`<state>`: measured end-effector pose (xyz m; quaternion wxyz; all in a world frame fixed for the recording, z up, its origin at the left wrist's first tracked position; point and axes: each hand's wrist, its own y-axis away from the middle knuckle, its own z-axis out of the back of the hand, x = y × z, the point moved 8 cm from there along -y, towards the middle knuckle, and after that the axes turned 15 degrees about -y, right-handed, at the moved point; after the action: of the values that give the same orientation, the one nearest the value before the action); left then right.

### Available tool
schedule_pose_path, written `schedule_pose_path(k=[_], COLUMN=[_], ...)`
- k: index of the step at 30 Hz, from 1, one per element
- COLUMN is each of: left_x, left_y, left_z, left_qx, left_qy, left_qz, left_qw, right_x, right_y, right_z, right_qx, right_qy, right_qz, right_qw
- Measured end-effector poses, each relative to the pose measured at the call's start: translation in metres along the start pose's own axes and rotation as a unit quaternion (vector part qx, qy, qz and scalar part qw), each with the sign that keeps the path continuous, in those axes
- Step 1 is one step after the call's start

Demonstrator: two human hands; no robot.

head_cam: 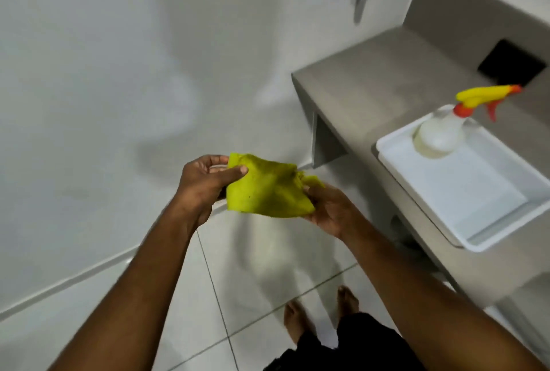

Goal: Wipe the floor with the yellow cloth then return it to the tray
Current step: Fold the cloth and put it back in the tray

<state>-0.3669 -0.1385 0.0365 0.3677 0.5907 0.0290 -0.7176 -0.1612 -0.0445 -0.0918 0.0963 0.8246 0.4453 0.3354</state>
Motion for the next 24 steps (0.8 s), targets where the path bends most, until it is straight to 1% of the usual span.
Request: schedule_pose_path(k=[2,3,5,8,11,14,17,19,21,22,24], left_x=[-0.011,-0.015,-0.028,-0.057,-0.092,-0.120,-0.137,-0.138,-0.131,-0.124,-0.109], left_y=[0.008,0.011,0.017,0.026,0.036,0.045,0.044,0.037,0.030,0.027,0.025], left_z=[0.001,-0.001,-0.010,-0.036,-0.071,-0.104,-0.126,-0.140,-0.156,-0.170,-0.208], left_qx=[0.004,0.011,0.033,0.084,0.133,0.169,0.157,0.121,0.094,0.100,0.138], left_qy=[0.021,0.027,0.034,0.024,-0.006,-0.016,-0.007,-0.013,-0.014,-0.004,0.021], left_qz=[-0.012,-0.017,-0.029,-0.066,-0.116,-0.143,-0.155,-0.145,-0.115,-0.092,-0.040], left_qw=[1.000,0.999,0.998,0.994,0.984,0.975,0.975,0.982,0.989,0.991,0.989], right_x=[0.010,0.013,0.019,0.022,0.023,0.036,0.067,0.098,0.134,0.154,0.191], right_y=[0.009,0.013,0.021,0.031,0.040,0.047,0.059,0.070,0.086,0.096,0.116], right_z=[-0.007,-0.005,-0.001,0.000,-0.006,-0.007,0.000,0.020,0.048,0.063,0.090], right_qx=[-0.007,-0.021,-0.036,-0.023,0.012,0.039,0.058,0.043,-0.004,-0.021,-0.050], right_qy=[0.005,-0.010,-0.062,-0.135,-0.138,-0.116,-0.103,-0.083,-0.061,-0.052,-0.039], right_qz=[0.006,0.009,0.019,0.014,0.013,0.032,0.066,0.090,0.117,0.133,0.158], right_qw=[1.000,1.000,0.997,0.990,0.990,0.992,0.991,0.992,0.991,0.990,0.985])
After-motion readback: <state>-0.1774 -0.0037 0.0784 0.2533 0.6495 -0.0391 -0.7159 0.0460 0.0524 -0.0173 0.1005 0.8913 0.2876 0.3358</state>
